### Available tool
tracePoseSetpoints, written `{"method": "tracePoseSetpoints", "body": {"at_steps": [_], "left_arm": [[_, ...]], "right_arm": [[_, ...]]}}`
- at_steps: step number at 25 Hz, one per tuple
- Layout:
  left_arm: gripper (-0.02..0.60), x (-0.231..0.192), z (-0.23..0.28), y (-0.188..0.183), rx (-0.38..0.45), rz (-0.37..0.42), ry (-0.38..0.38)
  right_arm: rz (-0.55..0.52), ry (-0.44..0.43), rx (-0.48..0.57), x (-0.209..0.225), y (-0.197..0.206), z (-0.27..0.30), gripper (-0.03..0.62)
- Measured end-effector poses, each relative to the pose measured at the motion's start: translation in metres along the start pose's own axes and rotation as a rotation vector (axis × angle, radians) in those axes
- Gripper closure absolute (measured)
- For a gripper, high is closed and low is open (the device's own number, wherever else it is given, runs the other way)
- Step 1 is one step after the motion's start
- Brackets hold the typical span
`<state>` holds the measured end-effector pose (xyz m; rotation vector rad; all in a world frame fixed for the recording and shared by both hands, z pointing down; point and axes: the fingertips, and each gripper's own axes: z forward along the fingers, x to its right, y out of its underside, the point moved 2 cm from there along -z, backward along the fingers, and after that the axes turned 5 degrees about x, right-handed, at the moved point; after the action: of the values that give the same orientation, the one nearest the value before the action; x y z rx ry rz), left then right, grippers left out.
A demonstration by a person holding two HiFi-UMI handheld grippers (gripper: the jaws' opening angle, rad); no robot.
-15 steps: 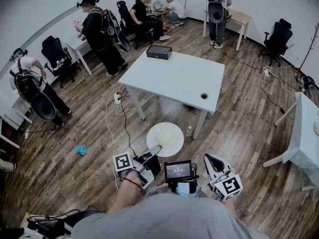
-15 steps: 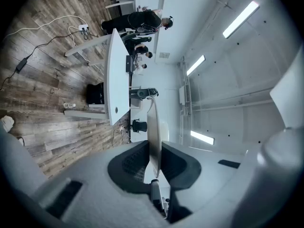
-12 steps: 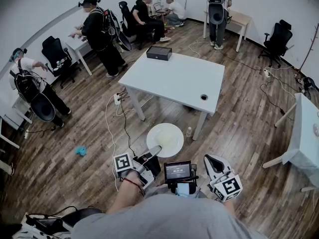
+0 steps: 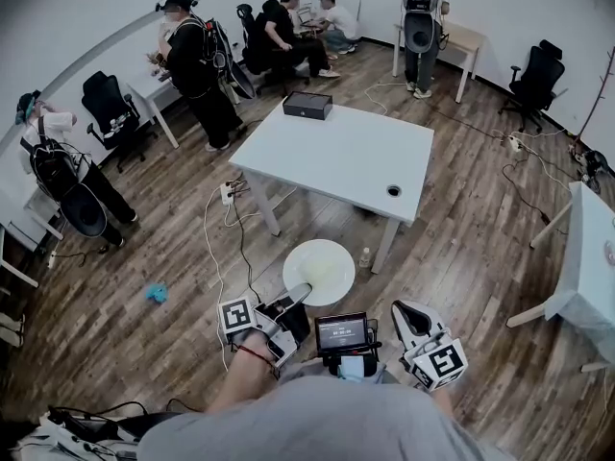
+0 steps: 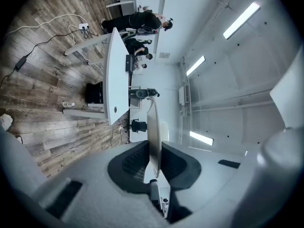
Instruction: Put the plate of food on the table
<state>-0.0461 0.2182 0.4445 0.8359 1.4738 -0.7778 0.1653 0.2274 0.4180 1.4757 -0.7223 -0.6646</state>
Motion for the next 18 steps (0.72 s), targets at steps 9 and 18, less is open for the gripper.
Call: {"method": "tracePoseSetpoints", "body": {"at_steps": [9, 18], "left_arm": [[0.531, 0.0026, 0.0039, 0.0000, -0.001, -0.004, 0.004], [0.531, 0.0045, 0.0046, 0.0015, -0.013, -0.002, 0.002]], "right_arm": [[-0.020, -0.040, 0.014, -0.0064, -0.0019, 0.0049, 0.560], [-0.019, -0.041, 0.004, -0.0059, -0.0012, 0.0030, 0.560]]}}
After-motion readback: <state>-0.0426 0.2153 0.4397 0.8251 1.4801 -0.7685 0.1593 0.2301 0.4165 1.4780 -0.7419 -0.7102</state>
